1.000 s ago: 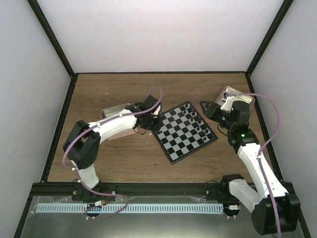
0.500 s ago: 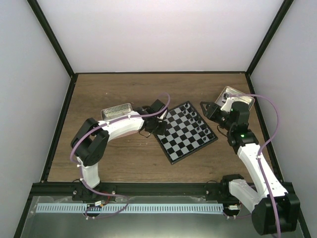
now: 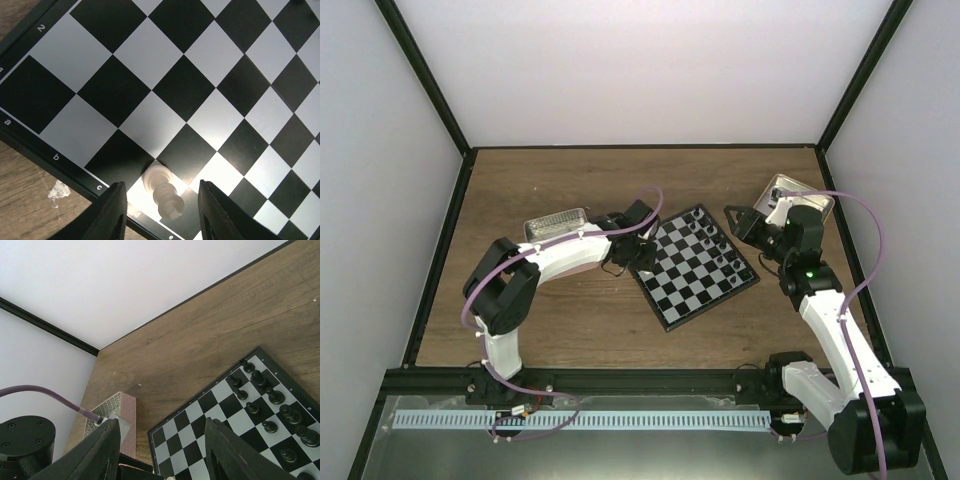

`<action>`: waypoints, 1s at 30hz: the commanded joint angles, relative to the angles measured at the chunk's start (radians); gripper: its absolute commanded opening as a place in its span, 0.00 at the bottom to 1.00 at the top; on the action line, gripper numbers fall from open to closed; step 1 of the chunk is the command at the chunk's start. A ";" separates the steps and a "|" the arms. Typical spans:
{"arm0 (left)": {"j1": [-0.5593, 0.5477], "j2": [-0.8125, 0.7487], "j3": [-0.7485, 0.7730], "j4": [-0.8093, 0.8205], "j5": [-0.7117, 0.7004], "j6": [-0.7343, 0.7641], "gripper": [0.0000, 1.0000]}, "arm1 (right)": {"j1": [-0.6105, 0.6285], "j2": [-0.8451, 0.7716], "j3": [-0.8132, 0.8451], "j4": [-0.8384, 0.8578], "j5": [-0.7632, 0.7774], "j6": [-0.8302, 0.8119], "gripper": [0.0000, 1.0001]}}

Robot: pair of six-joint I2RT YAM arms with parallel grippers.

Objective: Set up the chess pieces on the board
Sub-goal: Place the chess piece on the chessboard.

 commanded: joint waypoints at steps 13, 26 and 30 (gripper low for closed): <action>-0.005 0.009 -0.032 0.061 0.050 -0.033 0.12 | -0.004 -0.028 -0.014 -0.016 0.018 -0.002 0.48; -0.004 -0.010 -0.016 -0.025 0.072 0.150 0.14 | -0.004 -0.035 -0.020 -0.021 0.019 -0.002 0.48; -0.005 -0.005 -0.001 -0.040 0.060 0.163 0.21 | -0.004 -0.035 -0.024 -0.021 0.020 -0.002 0.48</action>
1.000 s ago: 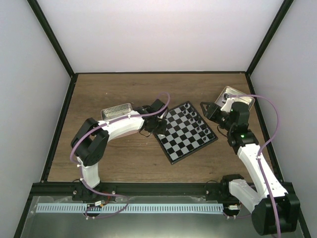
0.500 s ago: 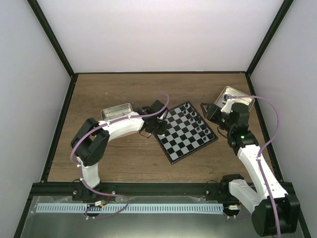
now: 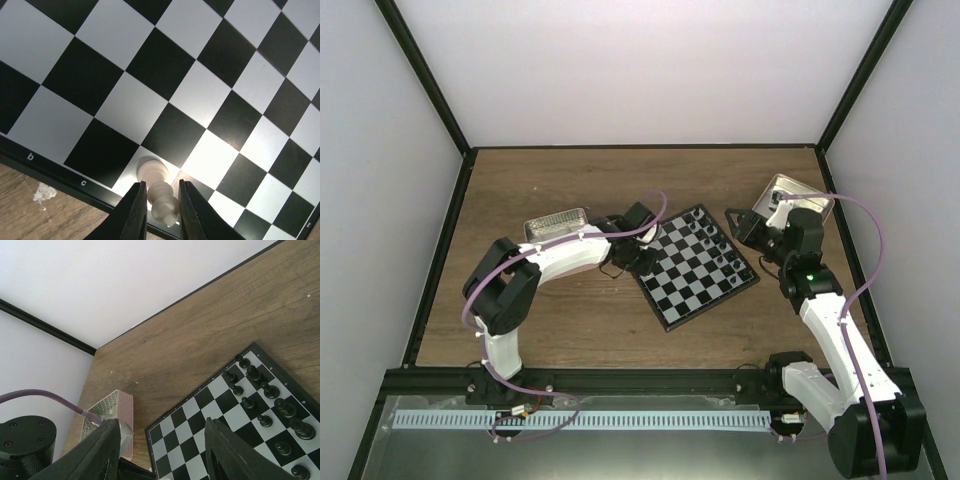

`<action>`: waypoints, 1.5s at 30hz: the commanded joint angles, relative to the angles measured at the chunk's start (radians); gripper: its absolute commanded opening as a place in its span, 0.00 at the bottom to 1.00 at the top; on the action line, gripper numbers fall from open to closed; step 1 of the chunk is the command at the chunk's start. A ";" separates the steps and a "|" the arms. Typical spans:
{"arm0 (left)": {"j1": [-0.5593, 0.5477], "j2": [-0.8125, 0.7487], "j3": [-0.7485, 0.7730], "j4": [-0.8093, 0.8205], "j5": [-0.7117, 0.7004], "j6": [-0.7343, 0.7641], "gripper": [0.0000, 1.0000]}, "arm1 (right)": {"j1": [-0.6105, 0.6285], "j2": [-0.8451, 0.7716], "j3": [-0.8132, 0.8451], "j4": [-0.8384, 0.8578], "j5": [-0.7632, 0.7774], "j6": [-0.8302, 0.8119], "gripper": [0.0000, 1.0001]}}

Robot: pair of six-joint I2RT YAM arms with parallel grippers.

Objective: Set up the chess pieces on the board
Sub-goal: Place the chess piece on the chessboard, then move the chess piece to the chessboard.

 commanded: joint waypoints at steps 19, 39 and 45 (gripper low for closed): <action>0.016 -0.033 0.056 -0.050 -0.073 -0.154 0.60 | -0.005 -0.084 -0.094 -0.027 -0.006 -0.004 0.51; 0.025 0.032 0.012 -0.028 0.074 -0.124 0.22 | 0.002 -0.113 -0.138 -0.064 0.046 -0.064 0.51; 0.018 0.016 -0.006 -0.031 0.052 -0.097 0.04 | 0.005 -0.117 -0.149 -0.057 0.045 -0.066 0.50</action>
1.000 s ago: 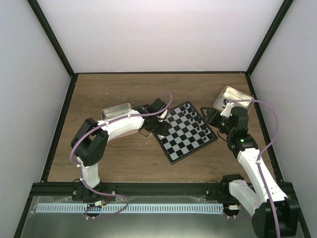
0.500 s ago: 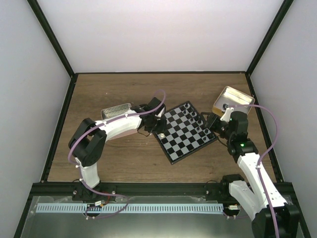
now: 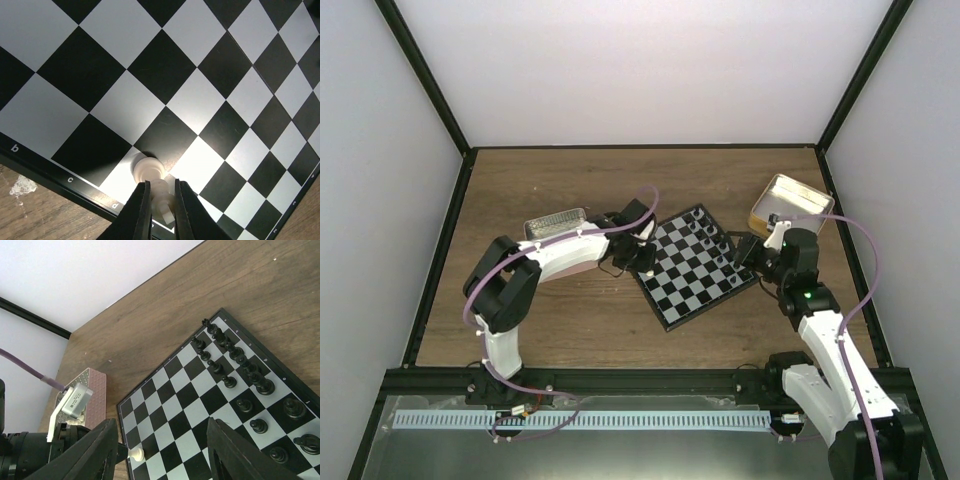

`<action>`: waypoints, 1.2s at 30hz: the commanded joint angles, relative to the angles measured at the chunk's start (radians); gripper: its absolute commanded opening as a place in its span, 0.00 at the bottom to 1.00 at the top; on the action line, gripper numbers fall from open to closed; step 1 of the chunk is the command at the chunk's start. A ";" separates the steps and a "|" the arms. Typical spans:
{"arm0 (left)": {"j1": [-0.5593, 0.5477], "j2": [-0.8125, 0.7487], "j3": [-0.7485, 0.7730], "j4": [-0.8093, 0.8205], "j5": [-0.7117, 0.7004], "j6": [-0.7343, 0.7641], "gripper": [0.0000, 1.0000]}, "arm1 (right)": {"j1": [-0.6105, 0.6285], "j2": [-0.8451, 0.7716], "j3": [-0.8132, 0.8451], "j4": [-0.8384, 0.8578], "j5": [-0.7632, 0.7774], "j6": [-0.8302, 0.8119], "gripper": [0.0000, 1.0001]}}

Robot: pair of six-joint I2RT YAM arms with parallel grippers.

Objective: Set up the chess pieces on the board
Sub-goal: Move the chess piece to the chessboard.

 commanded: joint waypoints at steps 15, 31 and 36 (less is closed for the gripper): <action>-0.064 -0.034 -0.031 -0.118 -0.001 0.107 0.05 | 0.007 -0.018 -0.023 0.001 0.011 -0.014 0.50; -0.065 -0.006 0.000 -0.098 0.021 0.096 0.12 | 0.007 -0.016 -0.028 0.000 0.002 -0.008 0.51; -0.064 -0.003 -0.002 -0.101 -0.003 0.092 0.13 | 0.007 -0.016 -0.028 -0.007 0.003 -0.011 0.51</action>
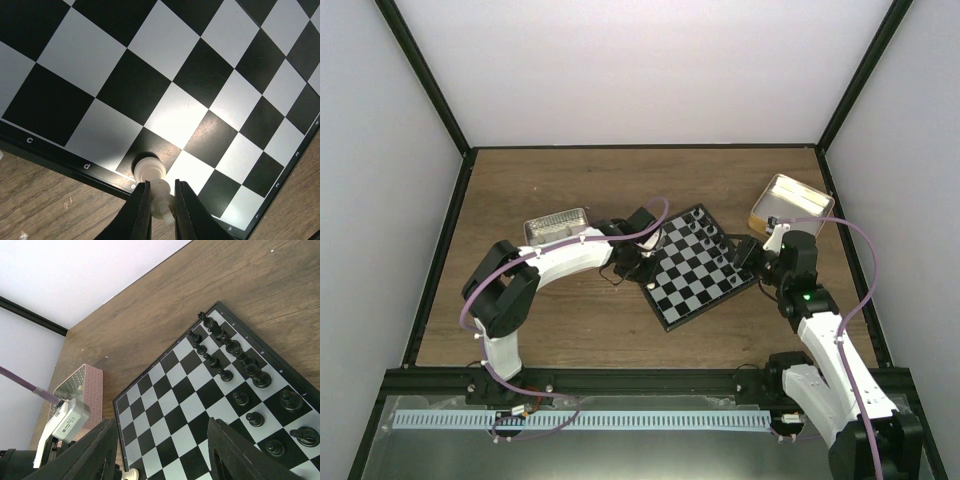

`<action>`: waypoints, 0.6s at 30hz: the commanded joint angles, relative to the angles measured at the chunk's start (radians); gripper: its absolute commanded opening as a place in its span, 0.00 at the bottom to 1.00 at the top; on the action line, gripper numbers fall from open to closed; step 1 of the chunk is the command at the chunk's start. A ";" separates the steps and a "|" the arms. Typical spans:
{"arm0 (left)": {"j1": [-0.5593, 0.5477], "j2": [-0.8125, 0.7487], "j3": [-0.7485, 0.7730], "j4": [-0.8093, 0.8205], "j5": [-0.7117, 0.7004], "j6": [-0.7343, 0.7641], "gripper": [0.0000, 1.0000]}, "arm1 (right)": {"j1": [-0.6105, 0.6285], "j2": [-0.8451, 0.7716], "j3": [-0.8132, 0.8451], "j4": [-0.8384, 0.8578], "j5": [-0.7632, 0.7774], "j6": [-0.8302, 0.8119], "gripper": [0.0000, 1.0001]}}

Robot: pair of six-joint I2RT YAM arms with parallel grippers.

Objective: Set up the chess pieces on the board
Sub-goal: Move the chess piece to the chessboard.

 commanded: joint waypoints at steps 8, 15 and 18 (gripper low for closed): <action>-0.006 0.021 0.012 -0.002 -0.040 -0.023 0.14 | 0.003 -0.009 -0.006 -0.003 -0.003 -0.010 0.51; -0.006 0.028 0.016 0.007 -0.029 -0.035 0.15 | 0.003 -0.009 -0.005 -0.008 -0.004 -0.013 0.51; -0.006 0.026 0.012 0.013 -0.012 -0.038 0.16 | 0.003 -0.013 -0.007 -0.013 -0.006 -0.014 0.51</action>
